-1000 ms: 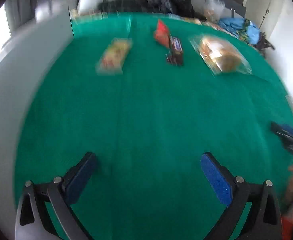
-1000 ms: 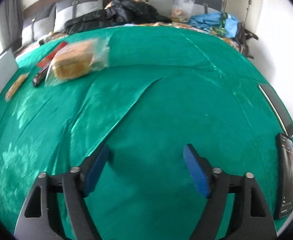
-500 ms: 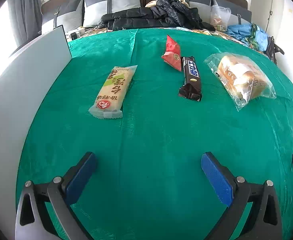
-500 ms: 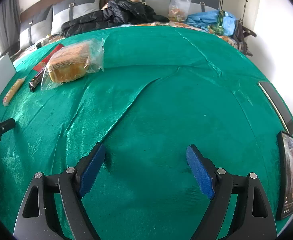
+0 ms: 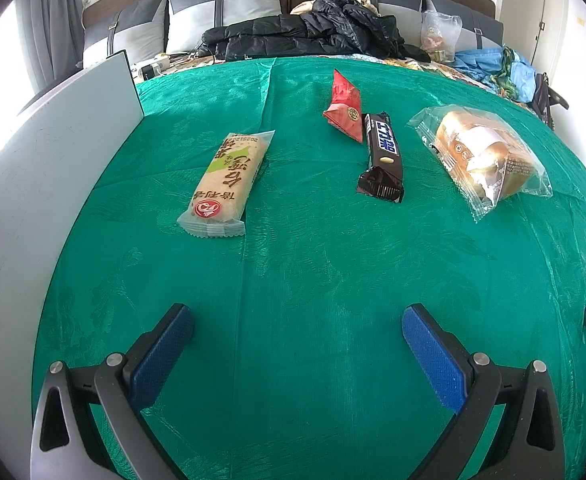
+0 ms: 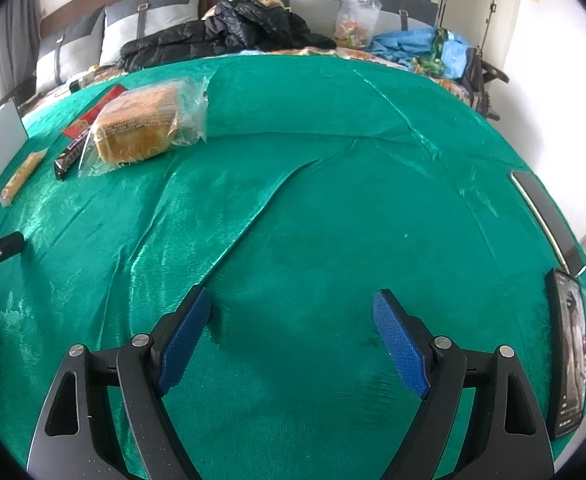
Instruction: Organize snacks
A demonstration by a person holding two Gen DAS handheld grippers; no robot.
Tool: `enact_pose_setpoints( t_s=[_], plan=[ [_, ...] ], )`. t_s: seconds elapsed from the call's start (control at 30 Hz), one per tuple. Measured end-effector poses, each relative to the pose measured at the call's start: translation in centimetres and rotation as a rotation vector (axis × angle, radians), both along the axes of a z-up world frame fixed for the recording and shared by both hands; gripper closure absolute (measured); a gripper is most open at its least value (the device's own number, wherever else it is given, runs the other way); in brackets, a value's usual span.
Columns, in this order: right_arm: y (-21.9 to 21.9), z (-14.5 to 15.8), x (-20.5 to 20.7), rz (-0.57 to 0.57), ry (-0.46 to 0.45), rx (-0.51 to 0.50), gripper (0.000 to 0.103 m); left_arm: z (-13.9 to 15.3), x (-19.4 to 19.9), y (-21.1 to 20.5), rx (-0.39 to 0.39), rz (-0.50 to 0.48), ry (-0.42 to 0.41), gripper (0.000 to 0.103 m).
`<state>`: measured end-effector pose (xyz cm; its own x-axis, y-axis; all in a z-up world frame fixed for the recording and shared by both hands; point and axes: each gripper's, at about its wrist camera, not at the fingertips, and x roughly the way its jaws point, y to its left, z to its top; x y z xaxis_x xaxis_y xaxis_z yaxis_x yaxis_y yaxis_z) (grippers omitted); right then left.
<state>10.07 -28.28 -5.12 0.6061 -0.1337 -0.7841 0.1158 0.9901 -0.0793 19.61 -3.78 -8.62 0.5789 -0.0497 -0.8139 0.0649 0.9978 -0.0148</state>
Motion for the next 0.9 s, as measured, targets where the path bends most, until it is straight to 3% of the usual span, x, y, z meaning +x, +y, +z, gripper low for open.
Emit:
enact_pose_setpoints(
  t_s=[0.27,0.47,0.9],
  plan=[
    [0.45,0.08,-0.15,-0.004,-0.003,-0.043,0.017,0.0,-0.02,0.03,0.0,0.0,0.0,0.0],
    [0.21,0.07,-0.07,-0.006,0.002,0.002,0.017,-0.02,-0.03,0.08,0.0,0.0,0.0,0.0],
    [0.2,0.06,-0.01,-0.006,0.001,-0.01,0.017,-0.01,-0.02,0.09,-0.001,0.0,-0.001,0.0]
  ],
)
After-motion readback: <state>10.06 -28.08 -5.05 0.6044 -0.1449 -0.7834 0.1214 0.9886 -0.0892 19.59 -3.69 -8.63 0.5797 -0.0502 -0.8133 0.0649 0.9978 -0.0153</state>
